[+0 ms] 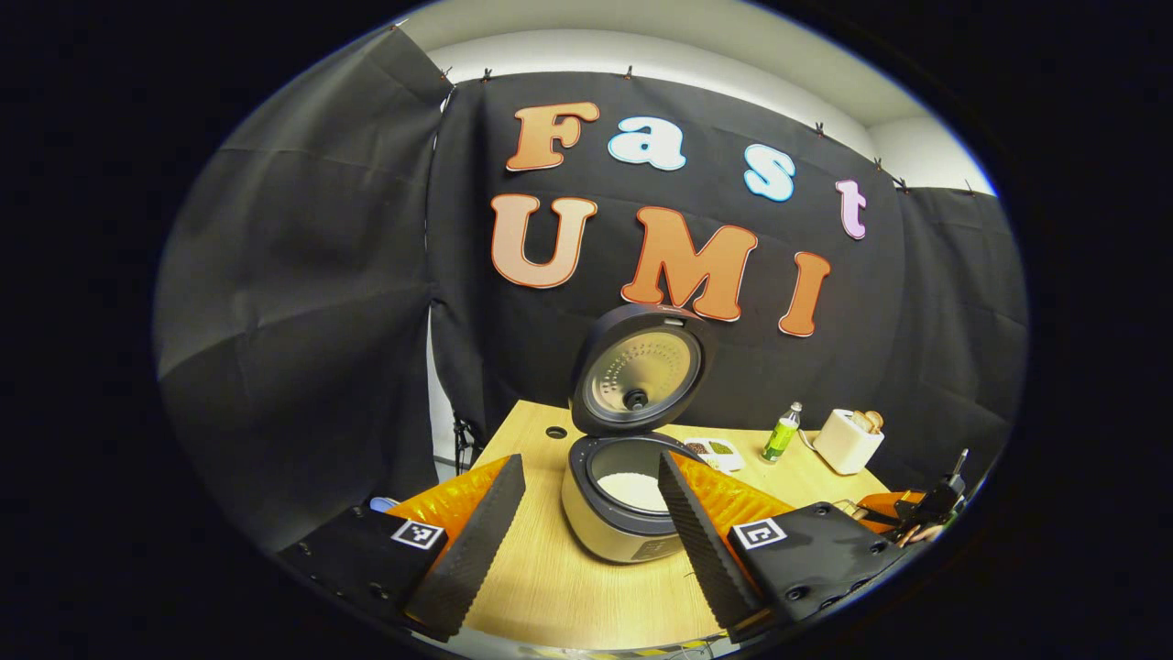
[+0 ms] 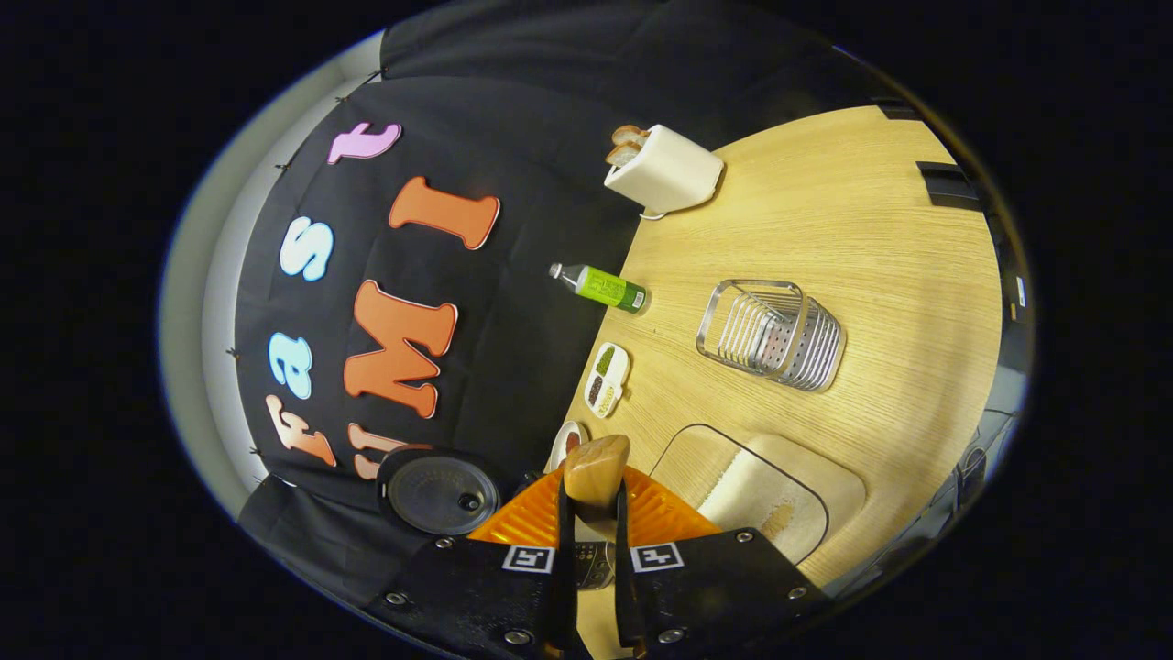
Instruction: Close the left gripper, press the button to open the rice cooker; take a wooden spoon from the chopstick holder with the right hand, scoop a spoonful of rice and pour it into the rice cooker, then put the wooden spoon back into the chopstick holder.
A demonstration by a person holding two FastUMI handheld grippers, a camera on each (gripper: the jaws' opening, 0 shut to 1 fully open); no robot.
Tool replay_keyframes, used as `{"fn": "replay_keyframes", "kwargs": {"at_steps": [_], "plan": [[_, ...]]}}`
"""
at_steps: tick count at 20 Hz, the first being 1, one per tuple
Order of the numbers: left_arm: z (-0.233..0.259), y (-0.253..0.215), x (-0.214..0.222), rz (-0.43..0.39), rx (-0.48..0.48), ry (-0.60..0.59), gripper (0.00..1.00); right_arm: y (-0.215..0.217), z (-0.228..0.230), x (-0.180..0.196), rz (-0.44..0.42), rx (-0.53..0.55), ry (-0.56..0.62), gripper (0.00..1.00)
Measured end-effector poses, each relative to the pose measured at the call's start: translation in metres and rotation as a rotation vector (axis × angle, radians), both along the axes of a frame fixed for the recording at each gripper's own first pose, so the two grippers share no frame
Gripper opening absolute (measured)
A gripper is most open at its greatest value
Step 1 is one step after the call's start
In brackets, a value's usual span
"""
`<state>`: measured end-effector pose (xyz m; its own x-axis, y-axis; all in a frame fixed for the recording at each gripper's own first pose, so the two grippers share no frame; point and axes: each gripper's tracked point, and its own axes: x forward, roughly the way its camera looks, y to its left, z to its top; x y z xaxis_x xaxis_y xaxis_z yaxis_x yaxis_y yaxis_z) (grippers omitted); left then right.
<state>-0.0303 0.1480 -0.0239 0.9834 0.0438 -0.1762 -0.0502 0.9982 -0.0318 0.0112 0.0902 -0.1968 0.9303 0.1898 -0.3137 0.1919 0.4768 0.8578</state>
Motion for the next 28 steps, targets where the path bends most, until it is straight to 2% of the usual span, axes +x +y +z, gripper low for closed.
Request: {"fn": "replay_keyframes", "kwargs": {"at_steps": [5,9,13,21,26,27,28], "plan": [[0.001,0.002,0.000,-0.002,0.012,-0.003,0.97,0.001,0.021,0.000,-0.028,0.052,0.001,0.16],[0.002,-0.001,0.002,-0.009,0.017,-0.008,0.97,0.004,0.043,0.001,-0.033,0.027,-0.012,0.16],[0.004,-0.002,0.006,-0.014,0.019,-0.014,0.97,0.014,0.077,0.011,-0.041,0.078,-0.035,0.16],[0.003,0.005,0.017,-0.010,0.022,-0.011,0.97,0.058,0.143,0.059,-0.014,0.136,-0.105,0.16],[0.000,0.019,0.024,0.017,0.028,-0.008,0.97,0.095,0.157,0.091,0.017,0.152,-0.111,0.16],[0.000,0.022,0.026,0.022,0.031,-0.006,0.98,0.104,0.158,0.096,0.030,0.153,-0.108,0.12],[0.000,0.023,0.027,0.024,0.029,-0.006,0.98,0.111,0.159,0.103,0.037,0.149,-0.109,0.16]]}}
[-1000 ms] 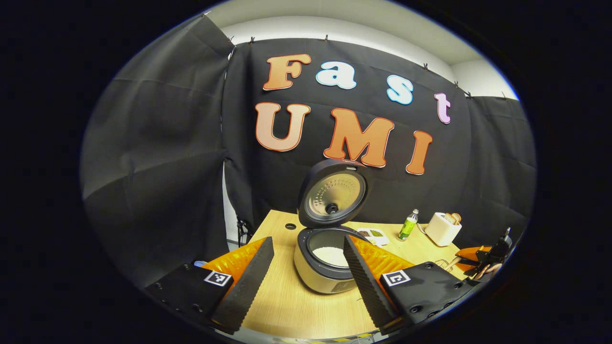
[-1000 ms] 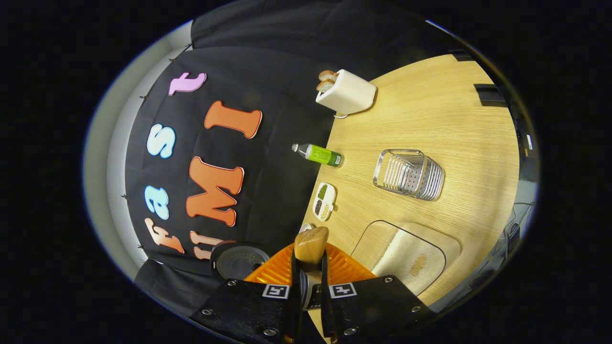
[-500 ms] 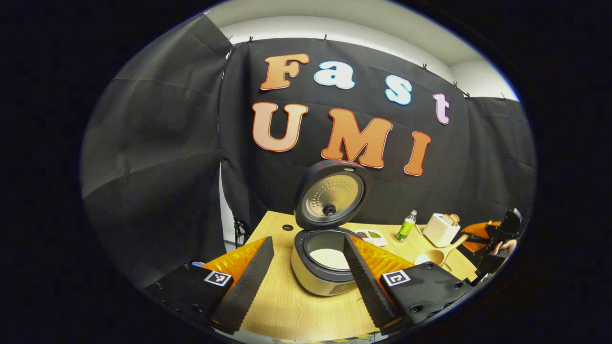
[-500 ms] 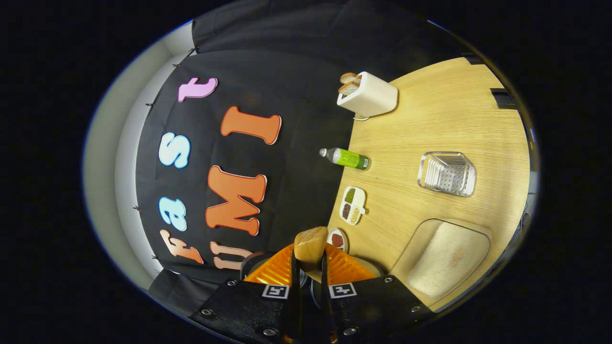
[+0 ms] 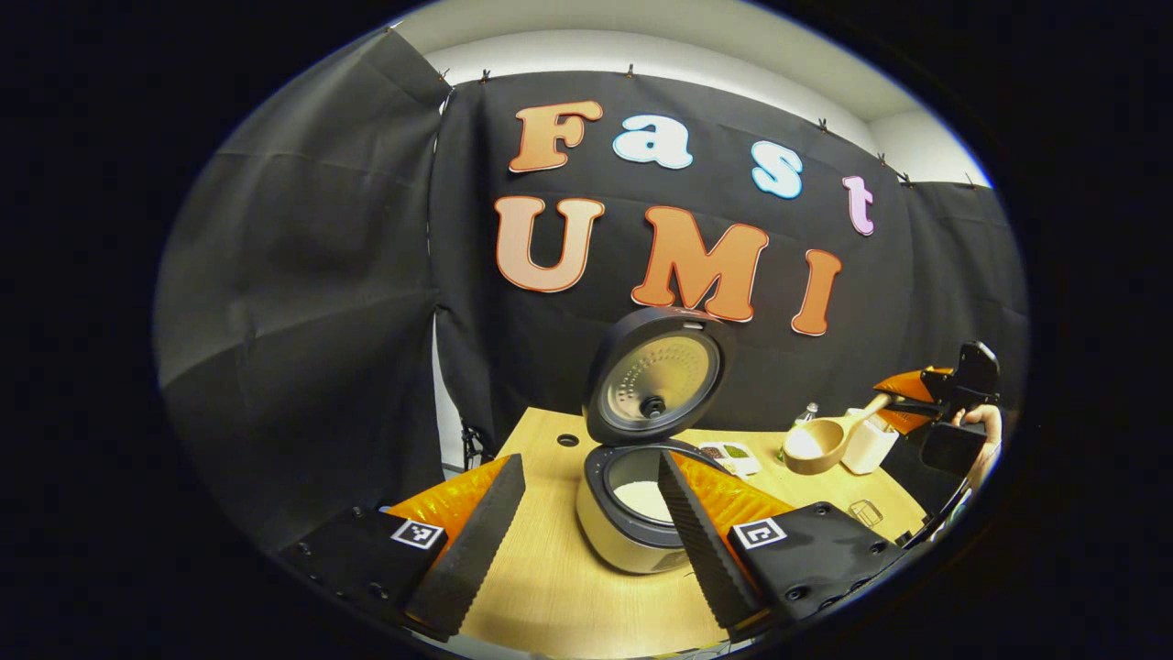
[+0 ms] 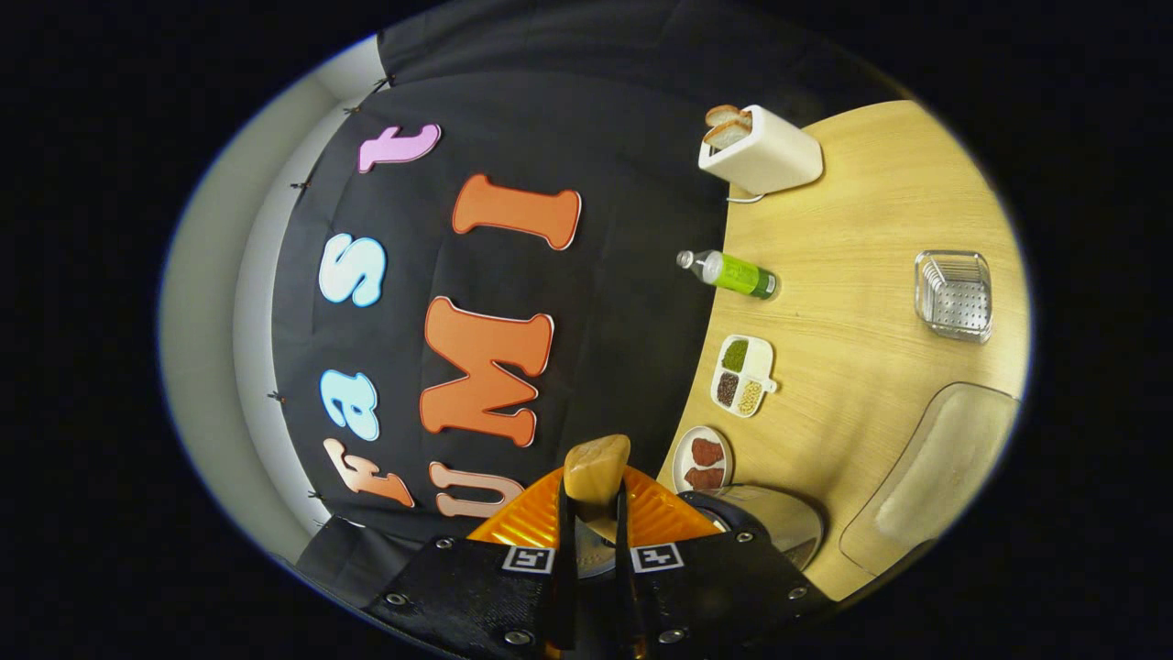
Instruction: Close the left gripper, press the button to open the rice cooker; take a wooden spoon from the chopstick holder with the right hand, scoop a spoonful of rice and pour it into the rice cooker, then put the wooden spoon back into the chopstick holder.
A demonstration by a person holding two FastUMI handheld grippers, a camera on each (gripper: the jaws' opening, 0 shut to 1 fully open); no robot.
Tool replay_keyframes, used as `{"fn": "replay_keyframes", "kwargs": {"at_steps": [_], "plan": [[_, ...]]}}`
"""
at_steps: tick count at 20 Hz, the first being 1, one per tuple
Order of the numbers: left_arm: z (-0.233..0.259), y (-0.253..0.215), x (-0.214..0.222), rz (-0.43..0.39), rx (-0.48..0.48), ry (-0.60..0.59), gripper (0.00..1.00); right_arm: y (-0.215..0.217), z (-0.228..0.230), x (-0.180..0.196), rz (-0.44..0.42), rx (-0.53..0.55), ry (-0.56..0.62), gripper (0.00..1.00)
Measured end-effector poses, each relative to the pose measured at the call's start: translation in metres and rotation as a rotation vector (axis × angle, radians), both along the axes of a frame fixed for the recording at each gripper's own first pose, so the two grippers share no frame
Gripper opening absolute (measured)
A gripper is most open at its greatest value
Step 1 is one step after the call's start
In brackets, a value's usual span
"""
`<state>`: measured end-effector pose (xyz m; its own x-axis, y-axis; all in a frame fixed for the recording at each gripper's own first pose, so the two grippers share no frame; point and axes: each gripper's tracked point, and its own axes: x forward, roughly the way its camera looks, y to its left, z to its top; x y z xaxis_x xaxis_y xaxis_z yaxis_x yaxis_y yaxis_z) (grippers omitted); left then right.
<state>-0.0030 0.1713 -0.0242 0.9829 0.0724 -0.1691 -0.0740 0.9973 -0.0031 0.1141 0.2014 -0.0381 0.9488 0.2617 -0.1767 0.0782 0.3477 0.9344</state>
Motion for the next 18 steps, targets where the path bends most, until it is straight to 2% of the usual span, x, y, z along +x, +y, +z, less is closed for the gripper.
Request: {"fn": "replay_keyframes", "kwargs": {"at_steps": [8,18], "plan": [[-0.001,0.017,0.017,0.018,-0.031,0.008,0.97,0.039,0.010,0.043,0.009,-0.098,-0.037,0.16],[-0.004,0.030,0.021,0.041,-0.018,0.011,0.98,0.074,0.002,0.057,0.050,-0.256,-0.056,0.16]]}}
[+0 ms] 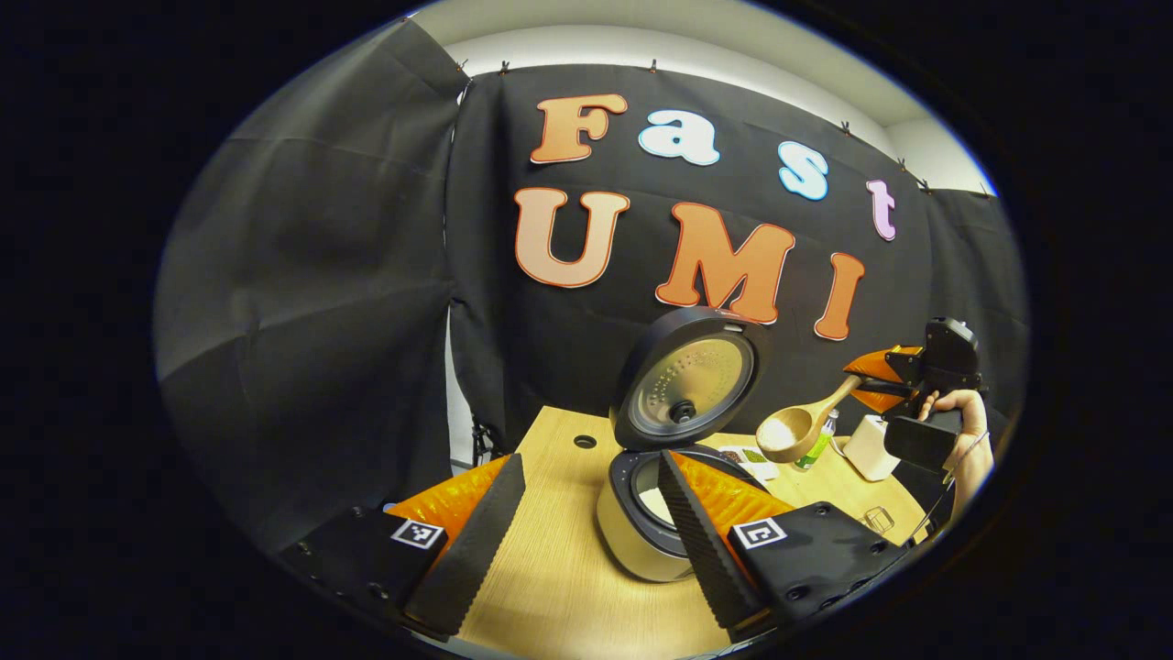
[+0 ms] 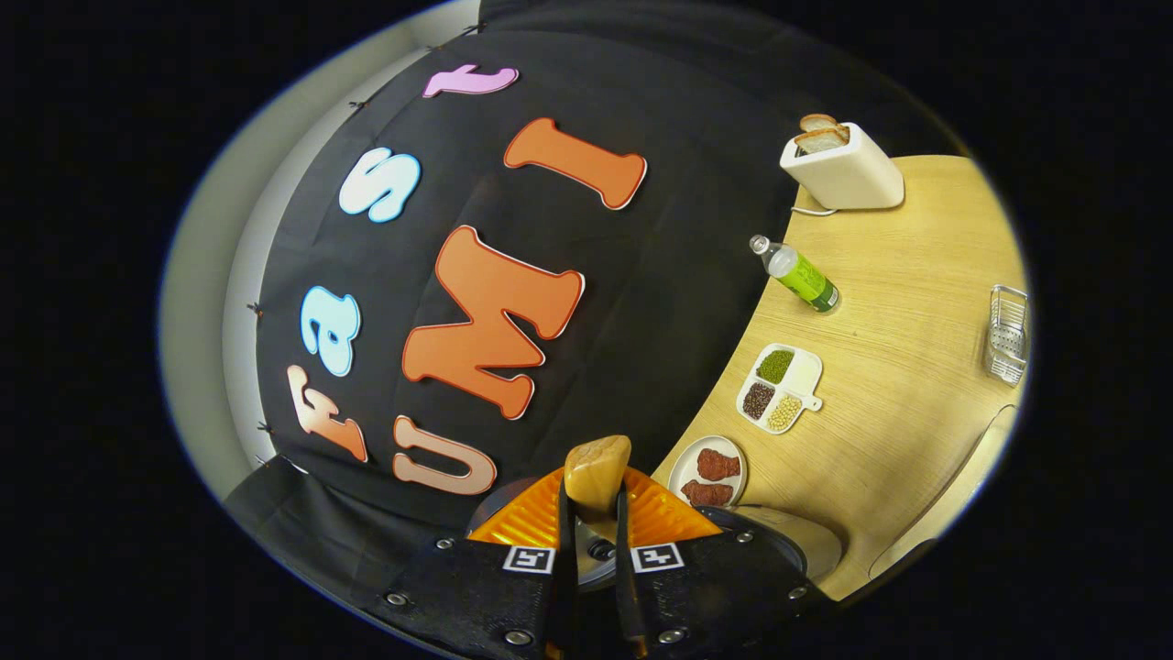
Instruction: Close the left gripper, press the button to open the rice cooker; take a wooden spoon from the chopstick holder with the right hand, scoop a spoonful of rice and pour it into the rice cooker, then put the wooden spoon back into the chopstick holder.
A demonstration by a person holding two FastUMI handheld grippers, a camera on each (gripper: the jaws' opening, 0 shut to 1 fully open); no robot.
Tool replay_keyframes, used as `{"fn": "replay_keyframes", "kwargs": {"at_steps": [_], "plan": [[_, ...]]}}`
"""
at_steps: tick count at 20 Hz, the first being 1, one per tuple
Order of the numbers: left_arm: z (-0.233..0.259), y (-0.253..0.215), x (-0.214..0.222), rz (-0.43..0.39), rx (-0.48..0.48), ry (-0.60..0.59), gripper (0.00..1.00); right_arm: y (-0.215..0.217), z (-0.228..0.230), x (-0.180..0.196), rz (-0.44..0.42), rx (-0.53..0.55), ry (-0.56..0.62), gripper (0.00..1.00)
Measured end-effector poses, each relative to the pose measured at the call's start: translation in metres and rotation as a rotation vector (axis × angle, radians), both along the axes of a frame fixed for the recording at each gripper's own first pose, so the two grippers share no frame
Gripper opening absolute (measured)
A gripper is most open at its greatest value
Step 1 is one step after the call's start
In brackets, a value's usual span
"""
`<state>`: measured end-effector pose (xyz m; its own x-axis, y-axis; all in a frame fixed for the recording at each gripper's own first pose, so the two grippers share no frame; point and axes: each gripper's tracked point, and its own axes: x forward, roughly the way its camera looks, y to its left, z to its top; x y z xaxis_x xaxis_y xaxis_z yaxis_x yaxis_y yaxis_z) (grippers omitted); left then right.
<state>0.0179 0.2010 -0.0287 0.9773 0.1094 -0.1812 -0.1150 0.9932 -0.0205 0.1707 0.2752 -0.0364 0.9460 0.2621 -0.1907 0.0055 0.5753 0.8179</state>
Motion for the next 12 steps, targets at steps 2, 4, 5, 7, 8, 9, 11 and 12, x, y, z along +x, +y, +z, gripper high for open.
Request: {"fn": "replay_keyframes", "kwargs": {"at_steps": [2,4,5,7,8,9,11,12], "plan": [[0.000,0.002,-0.001,0.005,0.008,0.000,0.97,0.004,-0.002,0.000,0.007,-0.042,-0.010,0.16],[-0.001,0.004,0.001,0.008,0.010,0.001,0.97,0.010,-0.005,0.002,0.018,-0.079,-0.018,0.16],[-0.001,0.004,0.000,0.008,0.009,0.002,0.97,0.013,-0.006,0.001,0.025,-0.094,-0.022,0.16],[0.000,0.003,0.000,0.010,0.009,0.002,0.98,0.017,-0.008,0.001,0.036,-0.117,-0.026,0.16],[0.000,0.004,0.000,0.012,0.009,0.001,0.98,0.019,-0.009,0.001,0.042,-0.127,-0.029,0.16],[0.001,0.004,0.000,0.012,0.009,0.001,0.98,0.021,-0.008,0.000,0.047,-0.137,-0.033,0.16],[0.000,0.003,0.000,0.011,0.010,0.001,0.98,0.023,-0.007,0.000,0.053,-0.162,-0.047,0.16],[0.000,0.003,0.000,0.011,0.010,0.001,0.98,0.025,-0.006,0.000,0.057,-0.177,-0.057,0.16]]}}
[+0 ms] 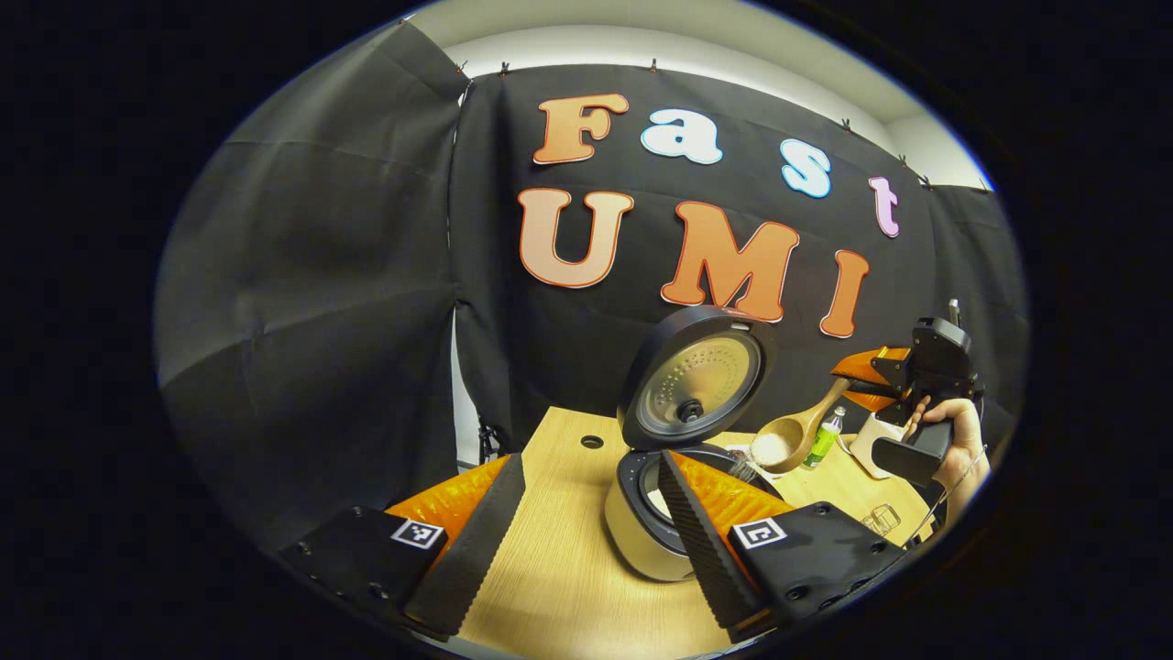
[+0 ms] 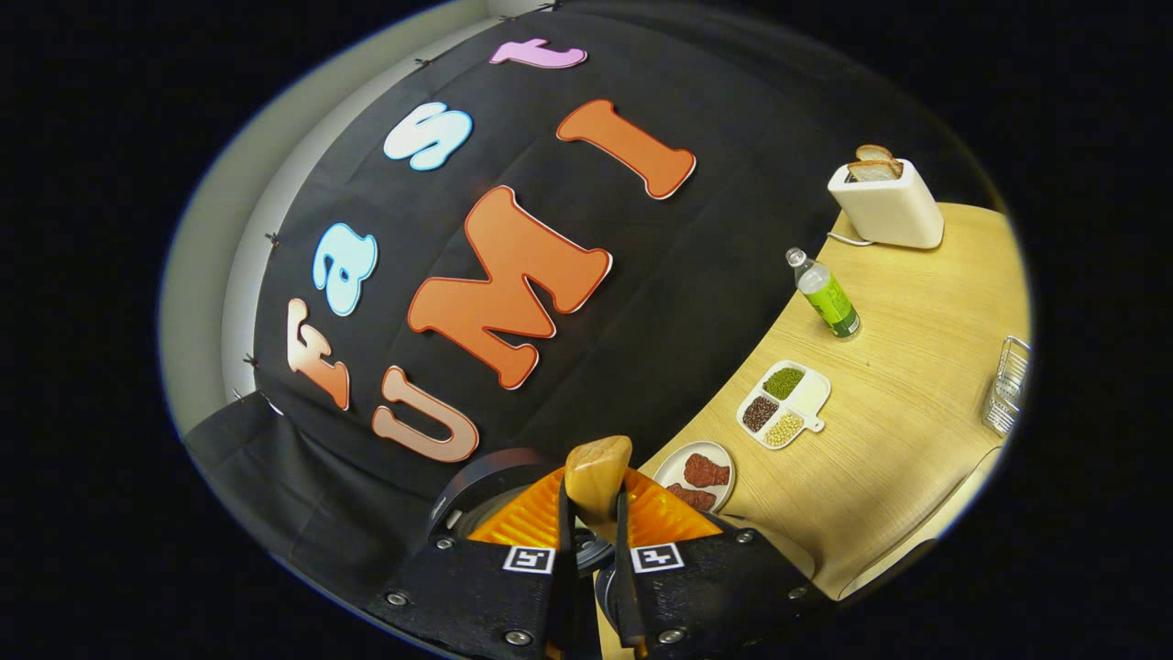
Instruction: Close the left gripper, press the button to open the rice cooker; take a wooden spoon from the chopstick holder with the right hand, scoop a spoonful of rice and pour it into the rice cooker, then put the wooden spoon back into the chopstick holder.
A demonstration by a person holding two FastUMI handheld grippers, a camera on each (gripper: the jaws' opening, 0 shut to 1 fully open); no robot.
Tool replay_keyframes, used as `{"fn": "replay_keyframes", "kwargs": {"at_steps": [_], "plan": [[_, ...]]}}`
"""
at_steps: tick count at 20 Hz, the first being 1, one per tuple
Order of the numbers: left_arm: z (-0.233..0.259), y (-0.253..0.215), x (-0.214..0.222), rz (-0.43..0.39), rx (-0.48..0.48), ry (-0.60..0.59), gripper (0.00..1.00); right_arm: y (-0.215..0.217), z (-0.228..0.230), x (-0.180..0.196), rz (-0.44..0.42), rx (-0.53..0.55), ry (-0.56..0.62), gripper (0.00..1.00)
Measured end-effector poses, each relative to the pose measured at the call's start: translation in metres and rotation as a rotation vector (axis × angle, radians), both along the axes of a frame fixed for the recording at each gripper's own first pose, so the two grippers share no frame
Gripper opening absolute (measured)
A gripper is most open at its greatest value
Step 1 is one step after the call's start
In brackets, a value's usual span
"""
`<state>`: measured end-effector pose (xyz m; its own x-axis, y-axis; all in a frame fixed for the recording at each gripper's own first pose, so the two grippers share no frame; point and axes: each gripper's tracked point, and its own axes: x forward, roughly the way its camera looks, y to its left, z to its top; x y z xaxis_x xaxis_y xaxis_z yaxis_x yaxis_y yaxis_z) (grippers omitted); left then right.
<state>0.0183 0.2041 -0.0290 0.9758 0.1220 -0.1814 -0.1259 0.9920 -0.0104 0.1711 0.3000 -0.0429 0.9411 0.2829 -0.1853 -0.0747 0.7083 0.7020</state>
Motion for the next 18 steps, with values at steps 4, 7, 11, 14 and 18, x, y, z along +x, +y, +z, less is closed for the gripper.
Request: {"fn": "replay_keyframes", "kwargs": {"at_steps": [4,7,11,14,18], "plan": [[-0.001,-0.001,0.000,-0.002,-0.004,0.001,0.97,0.007,0.003,-0.002,0.017,-0.061,-0.029,0.16],[-0.002,-0.001,0.000,-0.002,-0.005,0.002,0.97,0.012,0.005,-0.003,0.030,-0.115,-0.056,0.16],[-0.004,0.001,0.000,0.001,-0.001,0.006,0.97,0.023,0.005,-0.005,0.063,-0.194,-0.094,0.16],[-0.004,0.003,-0.001,0.008,-0.002,0.007,0.97,0.030,0.007,-0.006,0.082,-0.263,-0.128,0.16],[-0.007,0.004,-0.001,0.010,-0.005,0.010,0.97,0.039,0.003,-0.007,0.111,-0.354,-0.160,0.16]]}}
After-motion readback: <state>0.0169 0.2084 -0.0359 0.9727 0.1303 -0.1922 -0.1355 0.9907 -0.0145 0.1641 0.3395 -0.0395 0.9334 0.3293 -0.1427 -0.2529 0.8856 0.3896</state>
